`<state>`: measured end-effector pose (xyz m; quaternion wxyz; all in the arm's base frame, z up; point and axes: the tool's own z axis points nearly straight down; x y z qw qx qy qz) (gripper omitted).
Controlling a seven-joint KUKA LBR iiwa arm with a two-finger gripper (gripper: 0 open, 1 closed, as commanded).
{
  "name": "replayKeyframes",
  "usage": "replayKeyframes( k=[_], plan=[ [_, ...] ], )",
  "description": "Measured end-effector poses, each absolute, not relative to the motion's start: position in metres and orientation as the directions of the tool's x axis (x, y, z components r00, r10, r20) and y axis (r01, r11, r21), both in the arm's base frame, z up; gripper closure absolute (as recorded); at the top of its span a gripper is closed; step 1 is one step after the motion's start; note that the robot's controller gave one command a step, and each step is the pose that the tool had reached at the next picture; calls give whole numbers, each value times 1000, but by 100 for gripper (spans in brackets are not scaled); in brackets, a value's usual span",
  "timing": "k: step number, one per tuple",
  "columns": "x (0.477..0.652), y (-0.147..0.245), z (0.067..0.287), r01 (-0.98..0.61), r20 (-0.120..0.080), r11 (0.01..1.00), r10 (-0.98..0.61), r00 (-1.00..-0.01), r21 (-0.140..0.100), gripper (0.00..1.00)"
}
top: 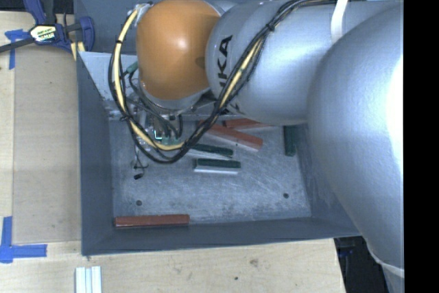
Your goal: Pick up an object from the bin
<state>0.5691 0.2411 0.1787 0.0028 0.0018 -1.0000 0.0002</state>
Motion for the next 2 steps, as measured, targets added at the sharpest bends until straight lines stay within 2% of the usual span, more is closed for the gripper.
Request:
replayKeyframes(
  k=[1,2],
  plan=[
    [616,183,66,-140,4,990,-140,-990,-3,0],
    [612,109,70,-212,-2,977,-212,-977,-3,0]
  ],
)
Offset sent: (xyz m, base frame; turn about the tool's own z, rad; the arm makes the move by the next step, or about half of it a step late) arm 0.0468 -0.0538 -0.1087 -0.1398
